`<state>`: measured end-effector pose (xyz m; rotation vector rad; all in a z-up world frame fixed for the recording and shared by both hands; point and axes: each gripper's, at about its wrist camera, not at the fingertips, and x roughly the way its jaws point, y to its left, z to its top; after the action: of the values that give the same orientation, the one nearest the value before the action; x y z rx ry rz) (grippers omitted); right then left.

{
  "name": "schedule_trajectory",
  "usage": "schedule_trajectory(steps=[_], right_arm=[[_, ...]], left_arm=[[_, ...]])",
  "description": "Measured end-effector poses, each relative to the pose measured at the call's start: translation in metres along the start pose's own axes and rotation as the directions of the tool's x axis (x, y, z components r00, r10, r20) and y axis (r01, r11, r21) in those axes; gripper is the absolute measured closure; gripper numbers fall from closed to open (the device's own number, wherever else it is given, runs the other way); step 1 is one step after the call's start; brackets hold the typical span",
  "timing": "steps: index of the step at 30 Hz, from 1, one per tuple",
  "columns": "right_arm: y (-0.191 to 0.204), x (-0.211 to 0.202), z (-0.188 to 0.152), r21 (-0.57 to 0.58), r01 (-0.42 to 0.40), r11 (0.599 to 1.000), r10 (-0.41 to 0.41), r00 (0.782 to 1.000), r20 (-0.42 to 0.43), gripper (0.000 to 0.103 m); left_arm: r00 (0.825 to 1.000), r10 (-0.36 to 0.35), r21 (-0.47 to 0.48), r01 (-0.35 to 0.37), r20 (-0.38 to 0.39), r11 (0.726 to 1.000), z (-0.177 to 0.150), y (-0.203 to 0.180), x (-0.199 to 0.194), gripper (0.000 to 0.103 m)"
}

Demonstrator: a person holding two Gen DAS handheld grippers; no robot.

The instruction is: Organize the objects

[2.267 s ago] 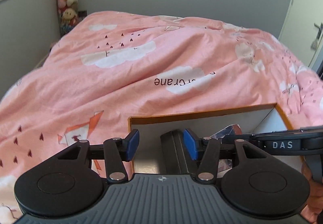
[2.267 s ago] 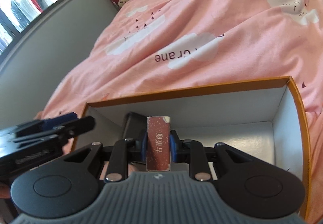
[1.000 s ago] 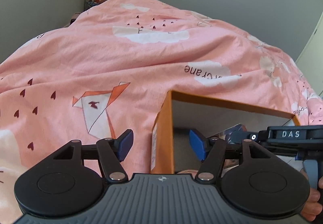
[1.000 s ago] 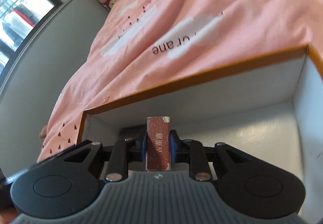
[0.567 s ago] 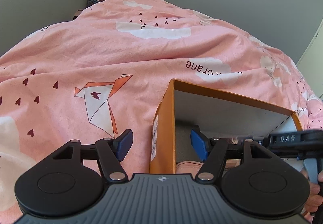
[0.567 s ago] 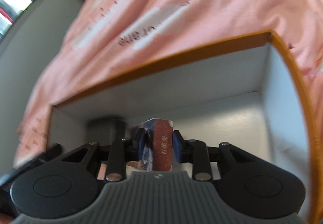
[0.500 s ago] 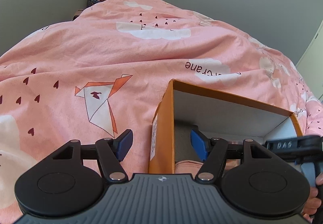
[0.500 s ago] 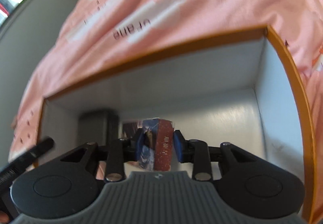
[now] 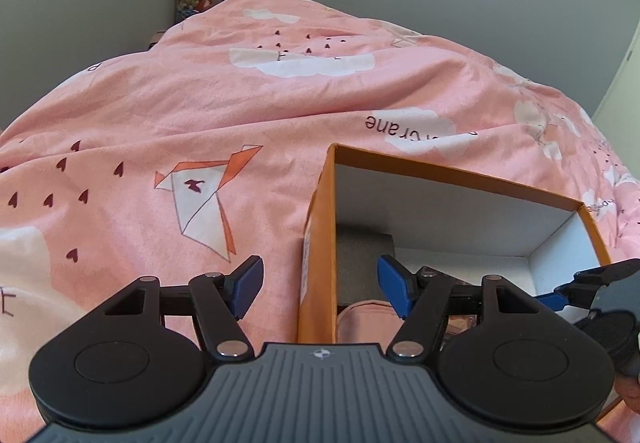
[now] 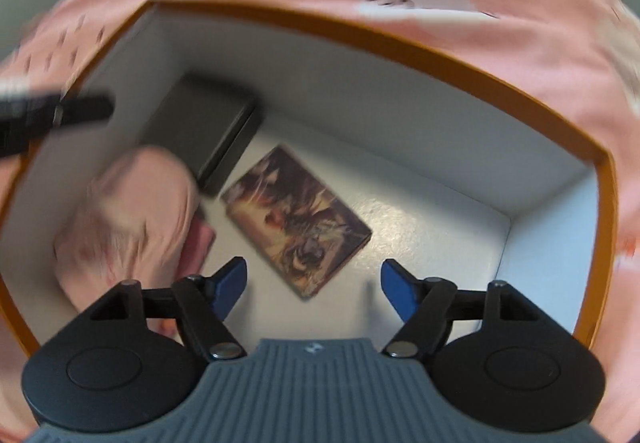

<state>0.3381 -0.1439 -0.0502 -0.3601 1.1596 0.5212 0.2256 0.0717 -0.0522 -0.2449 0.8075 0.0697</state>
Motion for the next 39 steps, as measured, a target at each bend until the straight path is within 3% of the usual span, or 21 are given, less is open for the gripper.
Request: schedule_trajectory(steps=[3, 8, 12, 21, 26, 28, 31, 32, 34, 35, 39], right_arm=[[0.000, 0.009, 0.001, -0.004, -0.006, 1.000, 0.006, 0.999, -0.039, 0.035], [-0.015, 0.024, 0.006, 0.169, -0.043, 0.985, 0.058, 0.995, -0.084, 0.038], [-0.033, 0.032, 0.008, 0.374, -0.091, 0.923, 0.133, 0.987, -0.088, 0.038], [-0.053, 0.033, 0.005, 0.631, -0.127, 0.765, 0.148, 0.989, 0.020, 0.044], [-0.062, 0.032, -0.006, 0.638, -0.163, 0.753, 0.199, 0.980, 0.015, 0.052], [-0.063, 0.033, -0.009, 0.622, -0.179, 0.762, 0.243, 0.970, -0.018, 0.057], [-0.059, 0.029, -0.009, 0.536, -0.202, 0.819, 0.275, 0.960, -0.059, 0.058], [-0.056, 0.025, -0.007, 0.485, -0.191, 0.853, 0.254, 0.965, -0.066, 0.057], [-0.049, 0.014, -0.002, 0.348, -0.144, 0.926, 0.175, 0.983, -0.061, 0.040], [-0.045, 0.009, 0.000, 0.280, -0.113, 0.953, 0.133, 0.990, -0.053, 0.036], [-0.033, 0.002, 0.007, 0.053, -0.070, 0.996, 0.071, 0.997, -0.016, 0.031]], left_arm=[[1.000, 0.022, 0.001, -0.022, 0.013, 1.000, -0.003, -0.002, -0.001, 0.027], [1.000, 0.005, -0.031, -0.005, 0.009, 0.999, -0.005, 0.003, -0.001, 0.027], [1.000, -0.007, -0.050, 0.007, 0.009, 0.999, -0.006, 0.005, -0.001, 0.027], [1.000, -0.021, -0.071, 0.021, 0.006, 0.997, -0.005, 0.007, 0.000, 0.027], [1.000, -0.031, -0.081, 0.031, -0.004, 0.996, -0.007, 0.007, 0.001, 0.027], [0.999, -0.040, -0.085, 0.040, -0.008, 0.996, -0.007, 0.007, 0.002, 0.027], [0.999, -0.041, -0.079, 0.041, -0.007, 0.996, -0.008, 0.007, 0.002, 0.027], [0.999, -0.040, -0.077, 0.040, -0.008, 0.996, -0.007, 0.006, 0.002, 0.027], [0.999, -0.045, -0.079, 0.044, -0.013, 0.996, -0.007, 0.006, 0.002, 0.027], [0.999, -0.048, -0.078, 0.047, -0.016, 0.996, -0.006, 0.005, 0.003, 0.027], [0.998, -0.052, -0.074, 0.050, -0.020, 0.996, -0.004, 0.003, 0.004, 0.027]])
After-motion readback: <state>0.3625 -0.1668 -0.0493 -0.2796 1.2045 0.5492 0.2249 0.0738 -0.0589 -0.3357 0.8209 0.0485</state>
